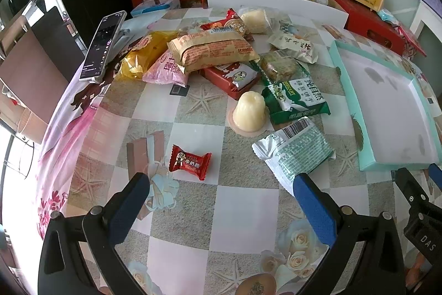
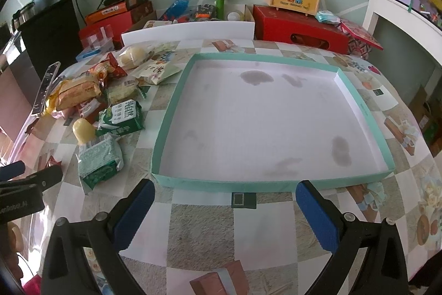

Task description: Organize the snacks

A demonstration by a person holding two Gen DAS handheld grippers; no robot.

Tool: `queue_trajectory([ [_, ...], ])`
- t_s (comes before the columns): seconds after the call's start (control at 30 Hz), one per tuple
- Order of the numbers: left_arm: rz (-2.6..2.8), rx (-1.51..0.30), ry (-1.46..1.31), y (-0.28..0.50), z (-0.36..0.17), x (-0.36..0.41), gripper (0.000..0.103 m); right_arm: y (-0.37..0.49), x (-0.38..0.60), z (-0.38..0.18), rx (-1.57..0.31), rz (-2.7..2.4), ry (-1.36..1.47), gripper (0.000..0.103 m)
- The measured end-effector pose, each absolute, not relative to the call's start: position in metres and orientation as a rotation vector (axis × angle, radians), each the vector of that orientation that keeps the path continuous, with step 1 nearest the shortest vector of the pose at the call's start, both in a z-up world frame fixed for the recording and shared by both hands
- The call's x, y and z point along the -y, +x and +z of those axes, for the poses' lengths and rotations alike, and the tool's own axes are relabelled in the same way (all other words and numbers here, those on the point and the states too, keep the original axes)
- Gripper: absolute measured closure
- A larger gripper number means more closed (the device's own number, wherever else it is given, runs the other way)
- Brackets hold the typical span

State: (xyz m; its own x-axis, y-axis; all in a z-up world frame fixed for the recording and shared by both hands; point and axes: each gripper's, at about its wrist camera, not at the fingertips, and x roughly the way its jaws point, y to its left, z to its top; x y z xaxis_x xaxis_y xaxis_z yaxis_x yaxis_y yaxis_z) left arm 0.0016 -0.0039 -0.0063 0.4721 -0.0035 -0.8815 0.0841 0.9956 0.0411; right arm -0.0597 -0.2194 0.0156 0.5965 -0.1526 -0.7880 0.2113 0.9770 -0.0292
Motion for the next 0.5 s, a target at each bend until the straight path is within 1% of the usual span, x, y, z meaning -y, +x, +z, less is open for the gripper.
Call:
queue_trajectory([
  [0.5, -0.04, -1.092, 0.087, 0.0036, -0.0082, 0.0028, 0.0, -0.0601, 0.2188, 0.0153, -0.909, -0.211, 0.07, 0.0],
])
